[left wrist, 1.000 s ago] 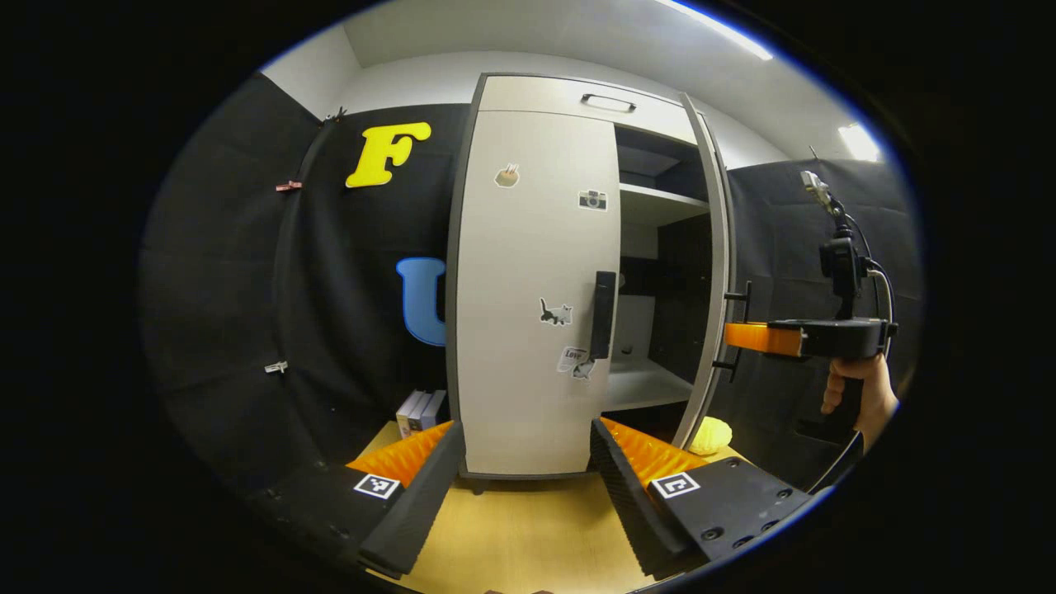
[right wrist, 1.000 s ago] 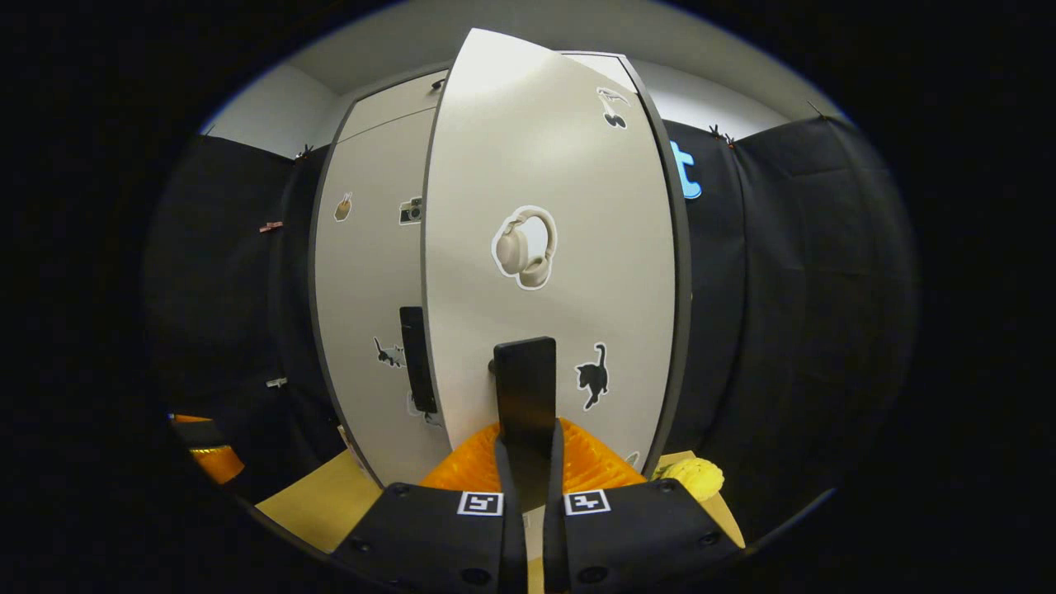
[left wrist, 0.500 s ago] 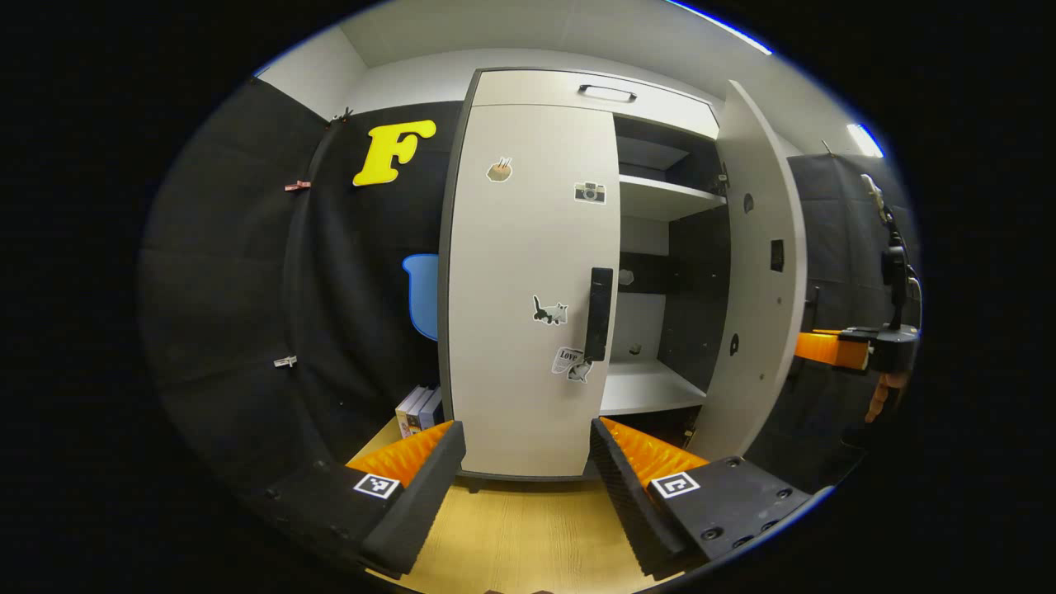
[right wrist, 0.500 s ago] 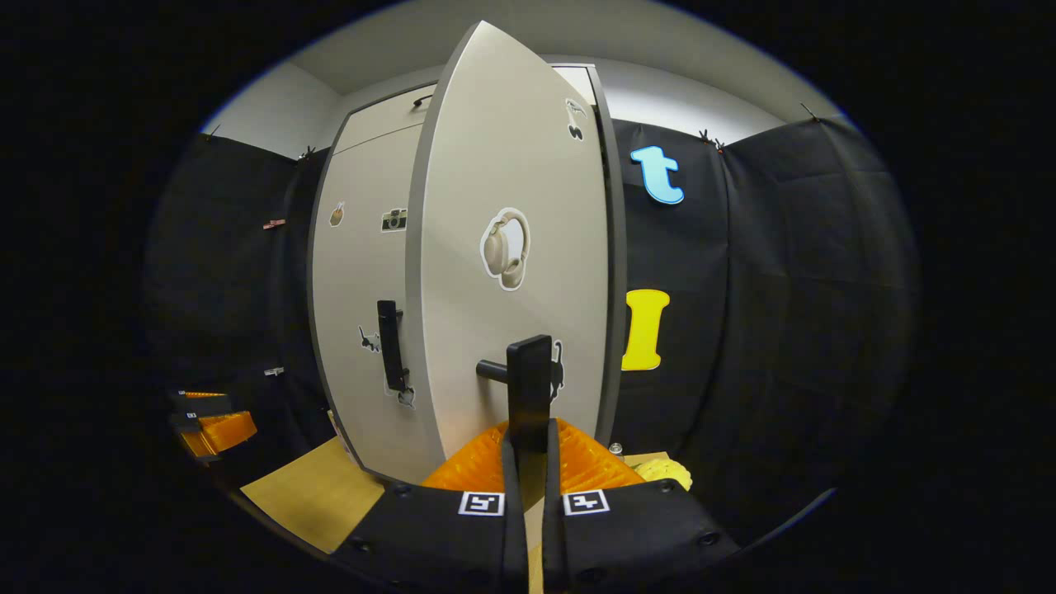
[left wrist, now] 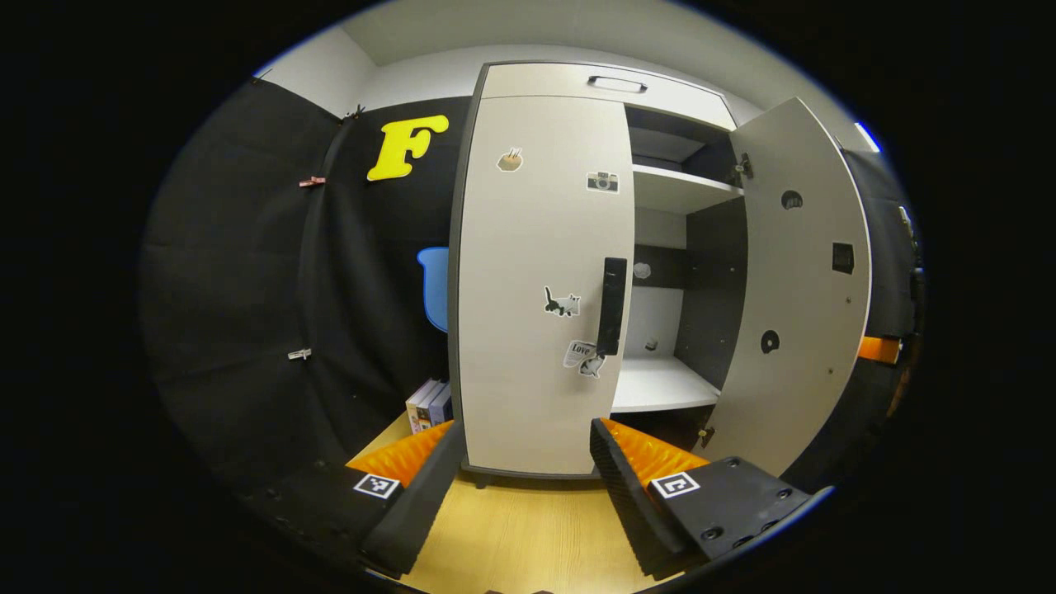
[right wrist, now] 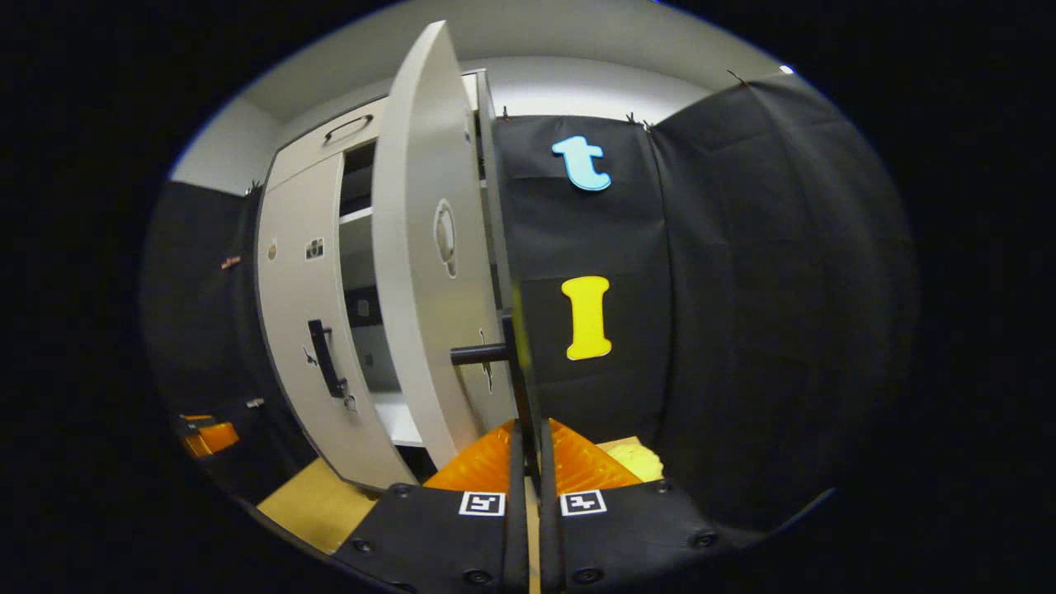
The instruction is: Open the right door of the double-door shoe cabinet with the right hand, and open the left door with the left hand.
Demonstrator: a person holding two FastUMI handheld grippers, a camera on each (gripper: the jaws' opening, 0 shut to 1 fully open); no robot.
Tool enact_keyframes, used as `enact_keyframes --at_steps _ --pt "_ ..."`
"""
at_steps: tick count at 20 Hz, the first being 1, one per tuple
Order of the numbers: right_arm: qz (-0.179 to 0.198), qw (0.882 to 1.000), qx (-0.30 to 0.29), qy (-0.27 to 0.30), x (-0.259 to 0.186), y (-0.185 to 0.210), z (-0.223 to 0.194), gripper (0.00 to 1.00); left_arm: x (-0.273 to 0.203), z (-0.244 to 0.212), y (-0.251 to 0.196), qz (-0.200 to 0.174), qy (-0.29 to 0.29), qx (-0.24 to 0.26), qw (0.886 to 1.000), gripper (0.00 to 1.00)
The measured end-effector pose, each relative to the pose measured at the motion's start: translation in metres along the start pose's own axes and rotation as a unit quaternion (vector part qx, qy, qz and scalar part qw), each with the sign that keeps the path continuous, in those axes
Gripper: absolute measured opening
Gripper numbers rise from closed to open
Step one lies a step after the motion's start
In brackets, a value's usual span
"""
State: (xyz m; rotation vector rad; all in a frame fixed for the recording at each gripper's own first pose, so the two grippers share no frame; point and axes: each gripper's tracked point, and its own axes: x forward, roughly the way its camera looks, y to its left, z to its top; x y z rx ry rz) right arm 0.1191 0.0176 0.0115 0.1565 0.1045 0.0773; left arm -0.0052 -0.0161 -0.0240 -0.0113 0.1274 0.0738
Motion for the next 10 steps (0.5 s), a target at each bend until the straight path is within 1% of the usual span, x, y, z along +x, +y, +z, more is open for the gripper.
enact_keyframes --at_steps 1,3,5,7,10 --pt "-0.006 1.0 -0.011 0.001 -0.004 -0.001 -0.004 0.1 0.001 0.0 0.0 0.0 0.001 0.0 1.0 0.95" --pt "-0.02 0.999 -0.037 0.006 0.0 -0.014 -0.008 0.1 0.004 0.001 0.002 -0.004 0.002 -0.002 1.0 0.95" --pt "-0.026 0.999 -0.03 0.006 0.002 -0.015 -0.007 0.08 0.007 0.004 0.002 -0.011 0.002 -0.003 1.0 0.95" --pt "-0.04 0.999 -0.032 -0.001 -0.001 -0.018 -0.005 0.08 0.012 0.009 0.005 -0.013 -0.001 -0.001 1.0 0.95" --pt "-0.053 0.998 -0.009 -0.021 -0.002 -0.019 -0.002 0.08 0.022 0.015 0.004 -0.023 -0.005 -0.001 1.0 0.95"
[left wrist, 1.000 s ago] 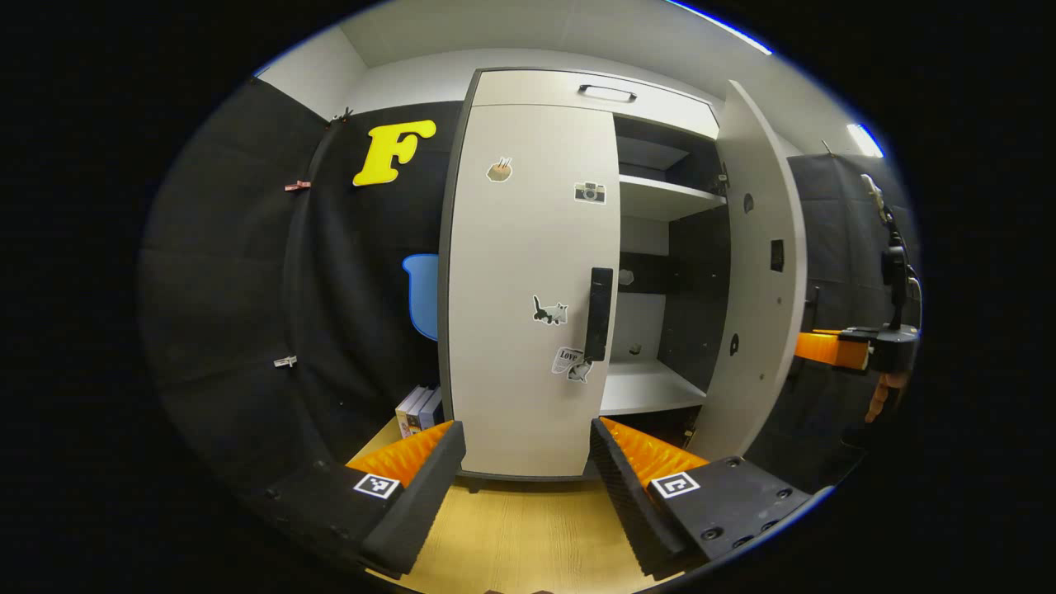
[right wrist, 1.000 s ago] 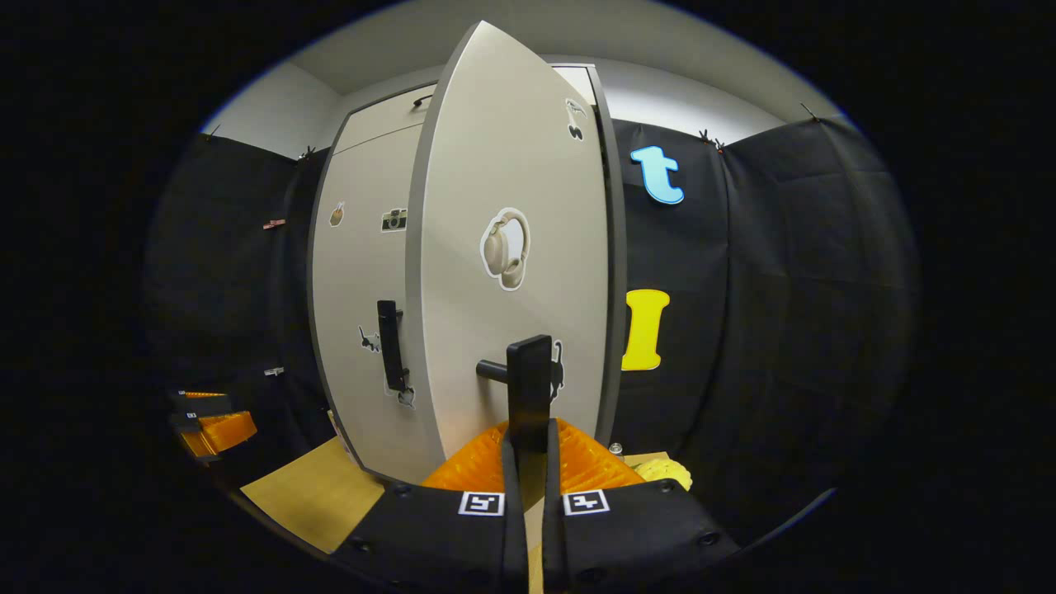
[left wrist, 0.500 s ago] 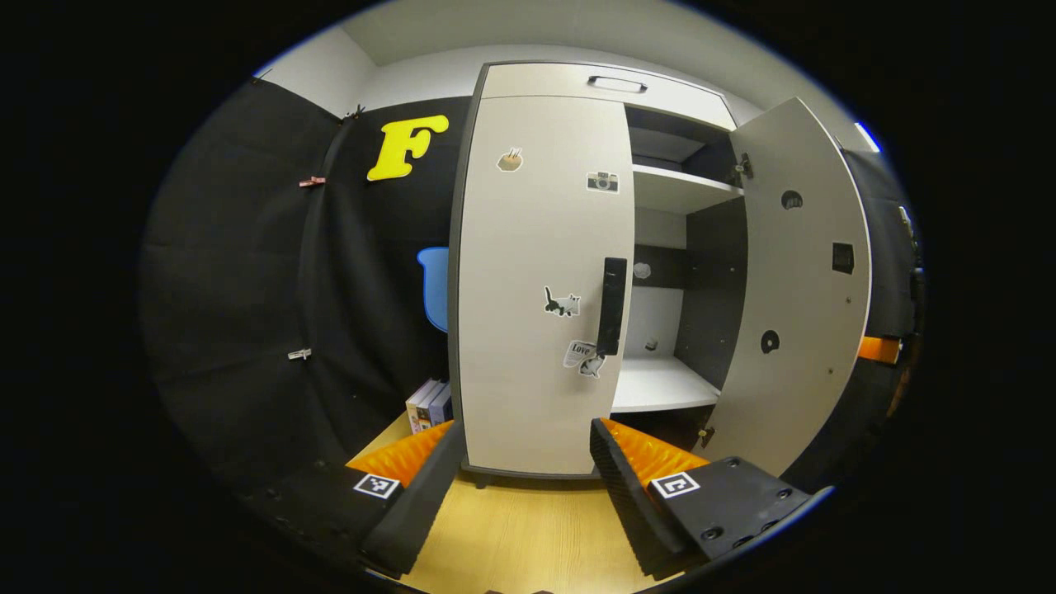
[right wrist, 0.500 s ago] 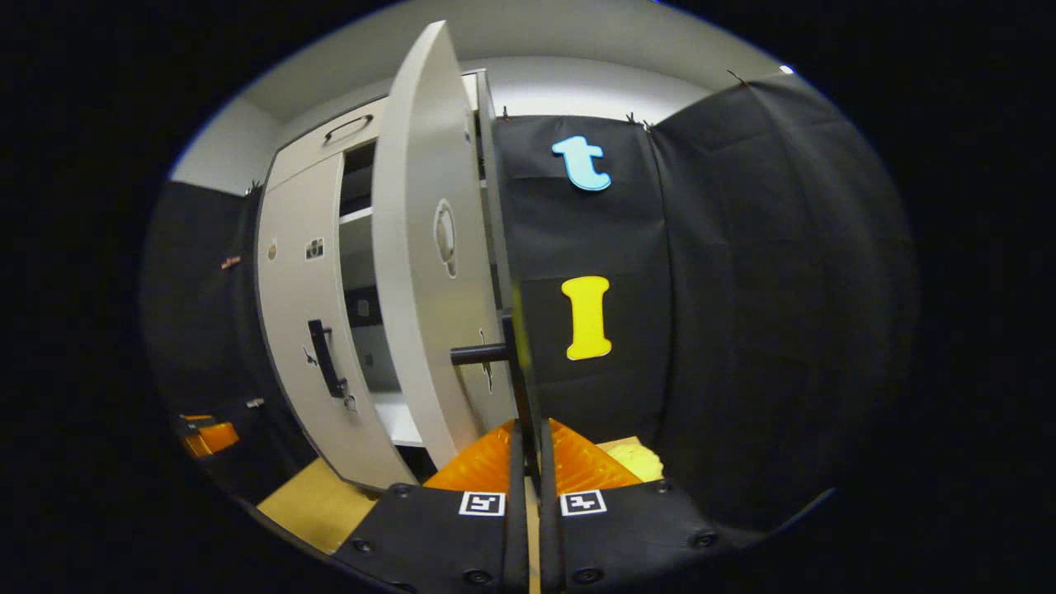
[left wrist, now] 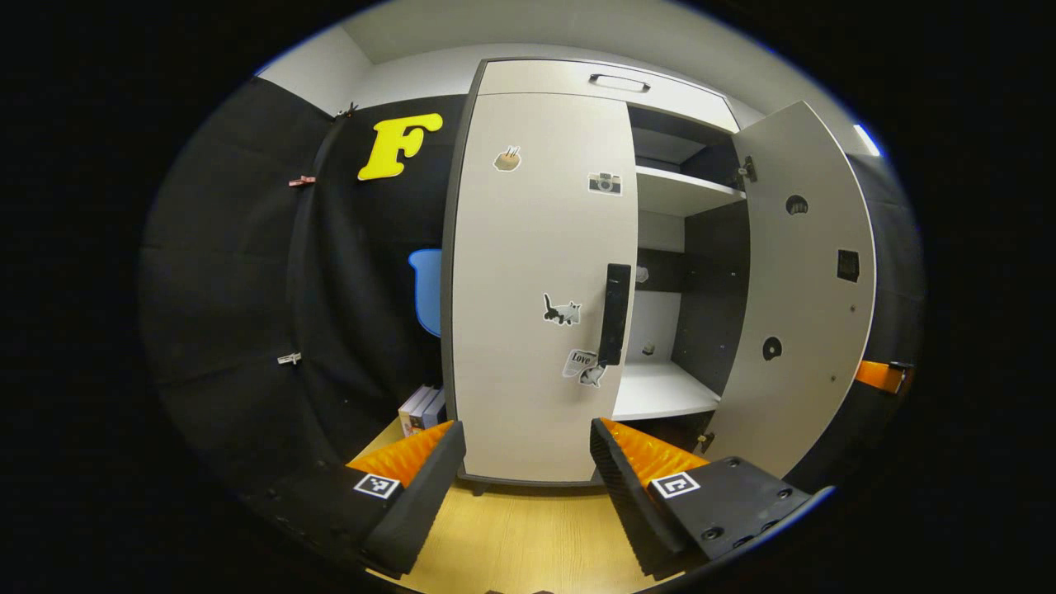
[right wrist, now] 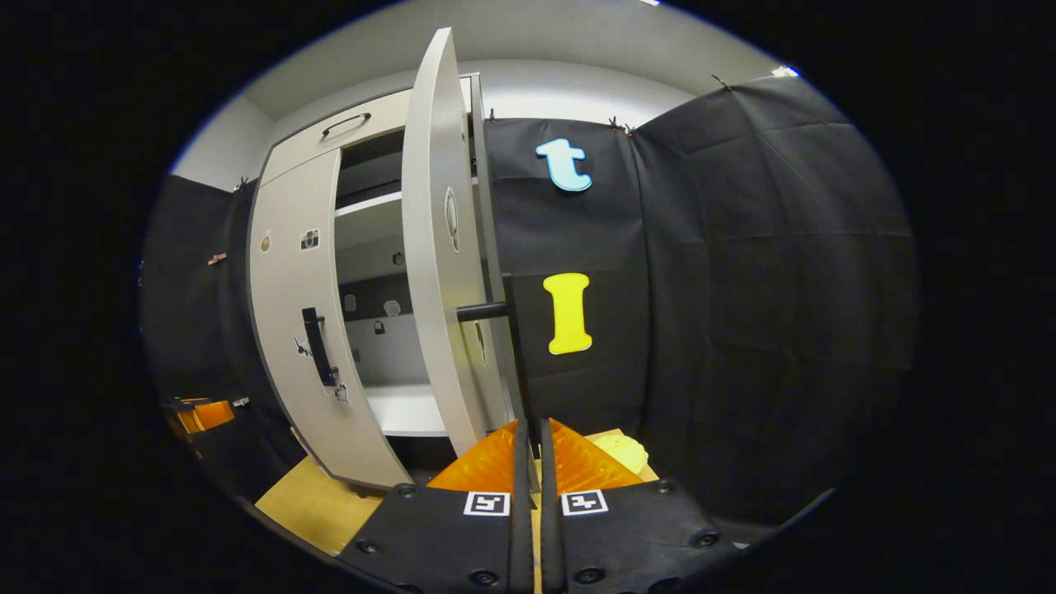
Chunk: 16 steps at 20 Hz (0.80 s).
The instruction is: Open the right door of the double-door shoe cabinet with the right hand, and open the left door with the left hand.
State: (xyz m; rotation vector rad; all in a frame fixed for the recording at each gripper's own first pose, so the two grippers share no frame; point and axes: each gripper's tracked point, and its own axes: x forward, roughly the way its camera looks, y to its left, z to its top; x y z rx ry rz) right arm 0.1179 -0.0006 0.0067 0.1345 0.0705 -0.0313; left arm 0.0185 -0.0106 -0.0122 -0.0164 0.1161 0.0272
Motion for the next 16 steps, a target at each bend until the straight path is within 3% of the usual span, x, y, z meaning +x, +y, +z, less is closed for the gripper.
enact_keyframes --at_steps 4,7,8,9,10,11,12,16 --pt "-0.028 0.999 0.011 -0.02 -0.004 -0.005 0.005 0.11 0.02 0.015 -0.011 -0.025 -0.015 0.004 1.0 0.95" --pt "-0.047 0.999 0.001 -0.023 -0.01 -0.012 0.002 0.3 0.039 0.033 -0.025 -0.043 -0.038 0.026 0.998 0.92" --pt "-0.048 0.999 0.0 -0.021 -0.011 -0.012 0.0 0.49 0.046 0.038 -0.031 -0.046 -0.044 0.034 0.997 0.95" --pt "-0.047 0.999 0.0 -0.016 -0.013 -0.011 -0.003 0.56 0.052 0.042 -0.037 -0.051 -0.049 0.039 0.997 0.95" --pt "-0.042 0.999 0.002 -0.009 -0.016 -0.007 -0.006 0.77 0.06 0.046 -0.043 -0.057 -0.053 0.043 0.996 0.95" --pt "-0.043 0.999 0.002 -0.002 -0.018 -0.007 -0.01 0.8 0.068 0.049 -0.049 -0.06 -0.056 0.045 0.996 0.95" --pt "-0.044 0.999 0.001 0.004 -0.022 -0.007 -0.012 0.93 0.074 0.052 -0.054 -0.062 -0.06 0.044 0.995 0.95" --pt "-0.027 1.0 0.002 0.005 -0.025 0.005 -0.013 0.96 0.106 0.06 -0.071 -0.064 -0.067 0.038 0.995 0.94"
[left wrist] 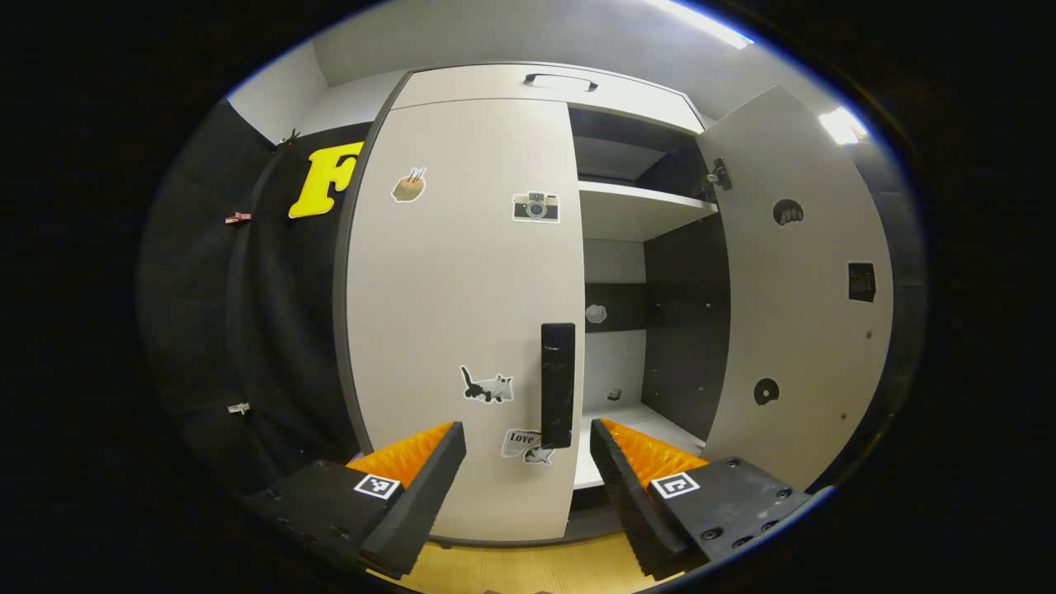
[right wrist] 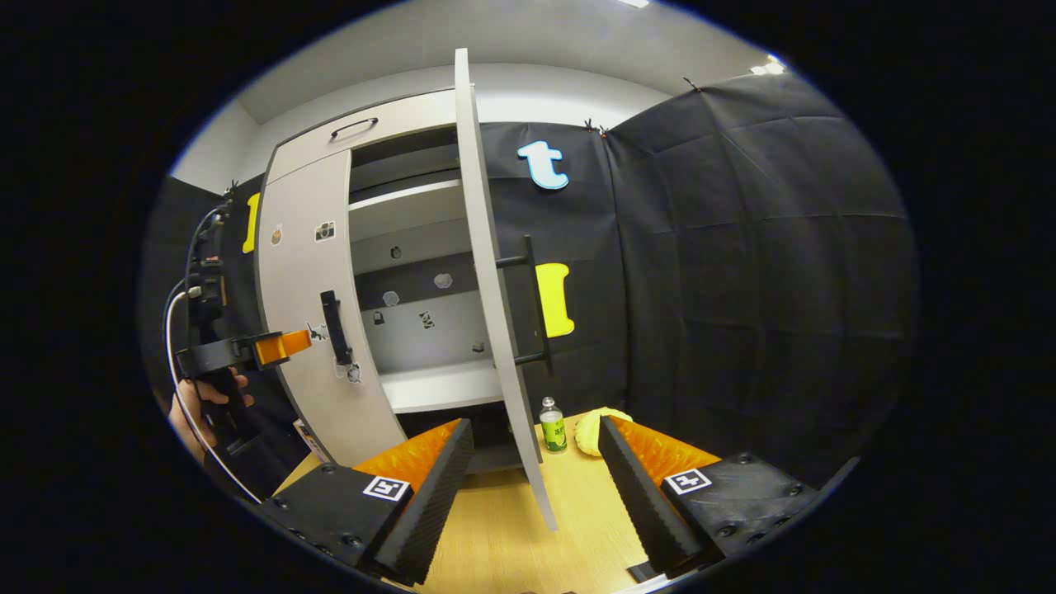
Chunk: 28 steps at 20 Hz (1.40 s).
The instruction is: Open the right door of the double-door shoe cabinet with the right hand, and open the left door with the left hand.
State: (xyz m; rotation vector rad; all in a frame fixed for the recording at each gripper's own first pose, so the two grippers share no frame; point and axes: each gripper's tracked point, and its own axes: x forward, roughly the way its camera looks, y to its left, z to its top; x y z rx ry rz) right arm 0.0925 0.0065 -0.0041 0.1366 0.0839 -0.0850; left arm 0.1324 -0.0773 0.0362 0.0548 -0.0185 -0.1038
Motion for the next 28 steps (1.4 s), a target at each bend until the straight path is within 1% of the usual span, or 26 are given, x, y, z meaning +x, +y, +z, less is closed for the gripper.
enact_keyframes --at_steps 4,5,6,7,8,11,15,16,17,18,20,21,22,23,24,25,26,27,28 --pt "0.025 0.999 -0.019 -0.001 -0.001 0.008 0.0 0.96 0.032 0.005 -0.007 0.004 -0.003 -0.022 1.0 0.95" --pt "0.032 0.999 -0.022 0.0 -0.001 0.011 -0.001 0.96 0.04 0.006 -0.009 0.005 -0.004 -0.025 1.0 0.95" --pt "0.04 0.999 -0.023 0.002 -0.002 0.015 -0.002 0.97 0.048 0.007 -0.01 0.006 -0.005 -0.025 1.0 0.92" --pt "0.049 0.998 -0.024 0.003 -0.003 0.019 -0.002 0.96 0.056 0.007 -0.014 0.001 -0.004 -0.024 1.0 0.92" --pt "0.059 0.998 -0.026 0.005 -0.003 0.022 -0.003 0.96 0.063 0.006 -0.014 0.003 -0.002 -0.023 1.0 0.95" --pt "0.081 0.996 -0.027 0.004 -0.004 0.03 -0.003 0.96 0.082 0.003 -0.015 0.009 0.007 -0.03 0.999 0.94" --pt "0.1 0.995 -0.024 0.008 -0.002 0.039 -0.005 0.96 0.096 0.0 -0.015 0.021 0.01 -0.026 0.999 0.81" --pt "0.106 0.994 -0.021 0.009 -0.003 0.041 -0.005 0.96 0.098 -0.003 -0.015 0.023 0.013 -0.029 0.999 0.72" --pt "0.113 0.993 -0.017 0.012 -0.004 0.044 -0.006 0.96 0.101 -0.005 -0.017 0.021 0.019 -0.032 0.999 0.69" --pt "0.122 0.992 -0.013 0.013 -0.004 0.049 -0.006 0.96 0.103 -0.008 -0.019 0.02 0.026 -0.036 0.999 0.62" --pt "0.134 0.991 -0.009 0.018 -0.005 0.053 -0.007 0.97 0.104 -0.009 -0.016 0.031 0.028 -0.037 0.998 0.58" --pt "0.139 0.99 -0.007 0.022 -0.006 0.054 -0.009 0.97 0.105 -0.011 -0.016 0.034 0.029 -0.036 0.998 0.53" --pt "0.144 0.989 -0.003 0.025 -0.006 0.057 -0.01 0.97 0.104 -0.01 -0.016 0.036 0.028 -0.036 0.998 0.55" --pt "0.15 0.988 0.001 0.029 -0.007 0.06 -0.012 0.96 0.105 -0.011 -0.016 0.035 0.027 -0.038 0.998 0.55" --pt "0.155 0.987 0.002 0.032 -0.008 0.062 -0.012 0.96 0.106 -0.011 -0.02 0.028 0.024 -0.044 0.998 0.52" --pt "0.158 0.987 0.002 0.034 -0.009 0.062 -0.013 0.96 0.104 -0.01 -0.022 0.028 0.015 -0.05 0.998 0.48" --pt "0.161 0.986 0.001 0.035 -0.008 0.062 -0.014 0.96 0.104 -0.01 -0.022 0.027 0.01 -0.041 0.999 0.36" --pt "0.164 0.986 0.003 0.038 -0.009 0.063 -0.015 0.96 0.105 -0.012 -0.022 0.026 0.009 -0.026 0.999 0.34" --pt "0.166 0.985 0.006 0.043 -0.01 0.064 -0.016 0.96 0.105 -0.014 -0.022 0.026 0.015 -0.016 0.999 0.29"
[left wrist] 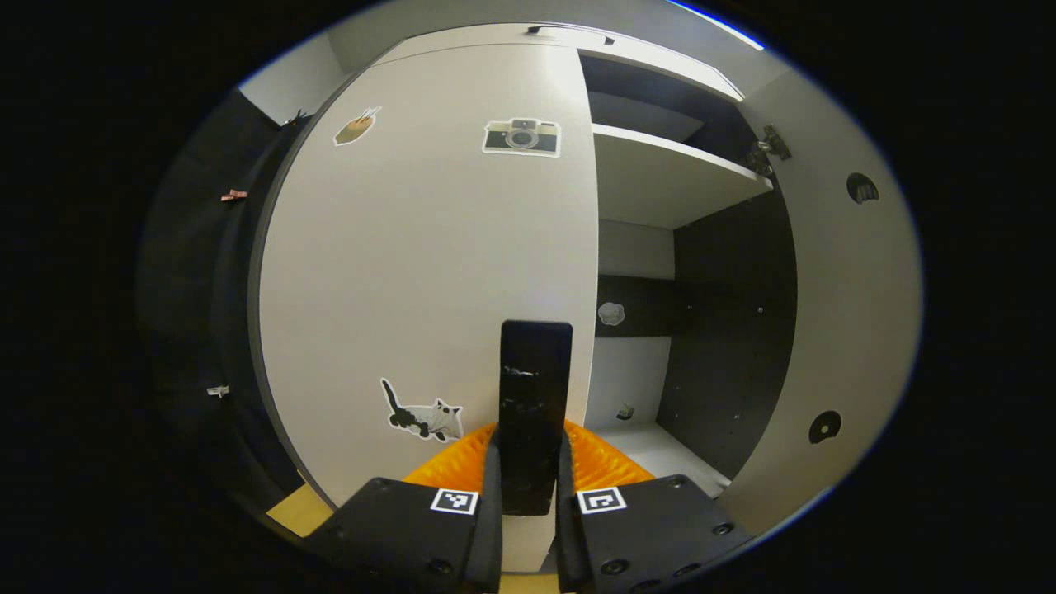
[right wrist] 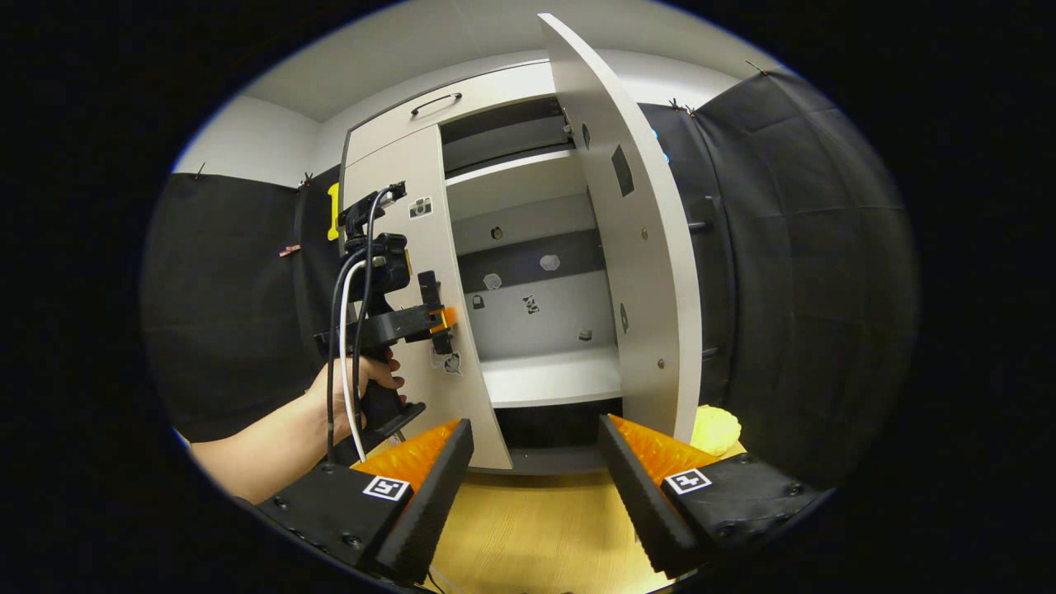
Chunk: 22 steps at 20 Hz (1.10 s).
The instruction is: Open the right door of the double-door shoe cabinet with the right hand, and open the left door with the left hand.
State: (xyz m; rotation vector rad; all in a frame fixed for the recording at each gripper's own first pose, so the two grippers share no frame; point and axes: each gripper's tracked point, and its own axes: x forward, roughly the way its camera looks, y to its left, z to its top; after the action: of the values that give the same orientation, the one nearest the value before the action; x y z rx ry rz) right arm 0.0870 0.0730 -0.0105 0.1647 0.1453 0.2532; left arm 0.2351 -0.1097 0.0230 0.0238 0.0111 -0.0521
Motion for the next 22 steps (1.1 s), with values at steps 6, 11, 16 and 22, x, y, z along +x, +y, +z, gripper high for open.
enact_keyframes --at_steps 6,11,16,22 --pt "0.002 0.999 0.029 0.014 -0.001 0.006 -0.005 0.96 -0.004 -0.002 0.0 -0.007 0.014 0.001 1.0 0.12" --pt "-0.009 1.0 0.026 0.013 0.003 0.002 -0.004 0.96 -0.012 -0.004 0.005 -0.036 0.023 -0.011 0.999 0.12" --pt "-0.012 1.0 0.009 0.009 0.002 0.001 -0.004 0.96 -0.022 -0.006 0.013 -0.045 0.026 -0.018 0.998 0.11" --pt "-0.028 1.0 -0.012 -0.004 0.003 -0.001 -0.002 0.96 -0.029 -0.005 0.022 -0.059 0.028 -0.012 0.998 0.12"
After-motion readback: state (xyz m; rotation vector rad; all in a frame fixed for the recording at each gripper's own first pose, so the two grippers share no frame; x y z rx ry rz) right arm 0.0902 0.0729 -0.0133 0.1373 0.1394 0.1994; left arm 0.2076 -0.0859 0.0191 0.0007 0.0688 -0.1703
